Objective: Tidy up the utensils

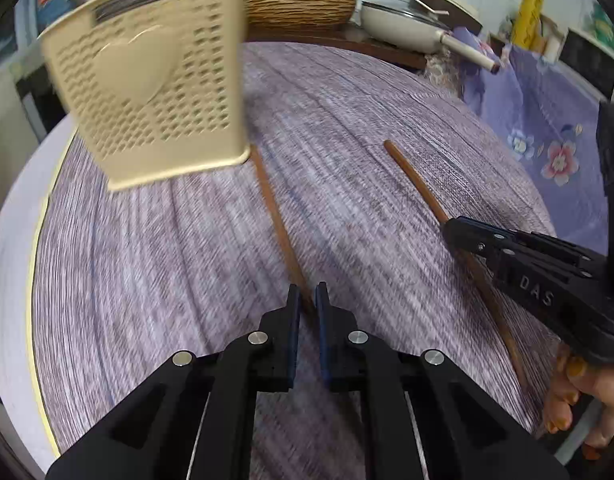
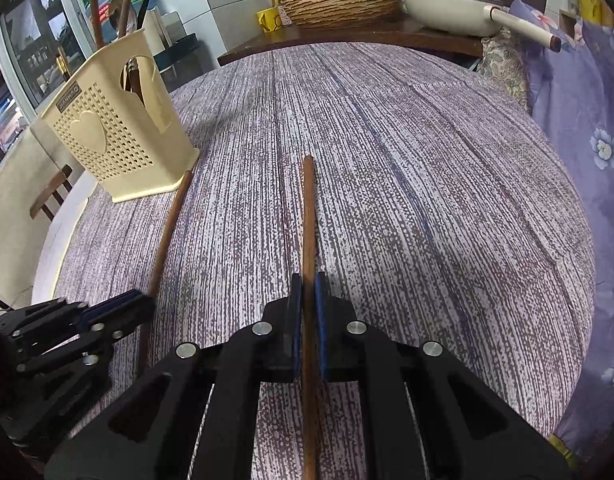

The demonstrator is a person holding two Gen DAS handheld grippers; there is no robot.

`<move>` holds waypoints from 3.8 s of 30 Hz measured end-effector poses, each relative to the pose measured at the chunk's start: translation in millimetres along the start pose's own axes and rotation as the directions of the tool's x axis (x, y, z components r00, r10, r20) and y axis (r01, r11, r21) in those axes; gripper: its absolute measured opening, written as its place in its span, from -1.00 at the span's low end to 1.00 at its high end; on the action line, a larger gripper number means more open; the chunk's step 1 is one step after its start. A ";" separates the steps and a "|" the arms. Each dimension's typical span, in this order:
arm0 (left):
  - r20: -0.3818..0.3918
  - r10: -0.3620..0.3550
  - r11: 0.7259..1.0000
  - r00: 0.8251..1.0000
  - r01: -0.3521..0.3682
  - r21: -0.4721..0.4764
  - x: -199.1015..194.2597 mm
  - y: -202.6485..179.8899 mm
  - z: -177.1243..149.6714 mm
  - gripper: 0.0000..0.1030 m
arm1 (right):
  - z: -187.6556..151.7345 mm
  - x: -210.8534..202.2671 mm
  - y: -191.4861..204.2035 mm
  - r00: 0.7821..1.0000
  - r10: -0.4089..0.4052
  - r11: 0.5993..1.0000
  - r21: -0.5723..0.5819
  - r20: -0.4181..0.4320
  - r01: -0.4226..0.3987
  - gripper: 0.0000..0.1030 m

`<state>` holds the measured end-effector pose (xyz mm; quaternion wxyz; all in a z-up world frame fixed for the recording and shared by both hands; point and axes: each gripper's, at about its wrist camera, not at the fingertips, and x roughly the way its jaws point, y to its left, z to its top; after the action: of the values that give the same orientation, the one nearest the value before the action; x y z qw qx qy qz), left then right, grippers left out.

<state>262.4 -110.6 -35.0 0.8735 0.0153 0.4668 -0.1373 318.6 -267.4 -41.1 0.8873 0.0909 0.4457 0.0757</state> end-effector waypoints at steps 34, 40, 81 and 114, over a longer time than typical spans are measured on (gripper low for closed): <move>0.053 0.086 0.996 0.995 -0.087 0.021 -20.0 4.8 -29.5 -0.85 | -41.2 -18.2 35.0 1.000 0.028 0.999 -0.030 -0.001 -0.028 -0.86; 0.060 0.083 0.994 0.995 -0.079 -0.075 -48.2 39.4 -63.1 -0.86 | -44.8 -16.6 51.2 0.998 0.068 0.996 -0.056 -0.016 -0.069 -0.86; 0.002 0.166 0.986 0.986 -0.166 0.007 -1.2 61.7 10.1 -0.51 | 8.6 32.5 104.3 0.995 0.001 0.952 -0.304 -0.099 -0.031 -0.55; 0.046 0.158 0.987 0.986 -0.157 -0.020 -8.1 65.0 17.0 -0.84 | 19.0 16.3 104.6 0.996 0.090 0.971 -0.222 -0.019 -0.092 -0.85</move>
<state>288.5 -48.9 -25.4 0.8926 0.0417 0.4443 -0.0643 337.9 -164.0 -18.7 0.8854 0.0112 0.4339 0.1663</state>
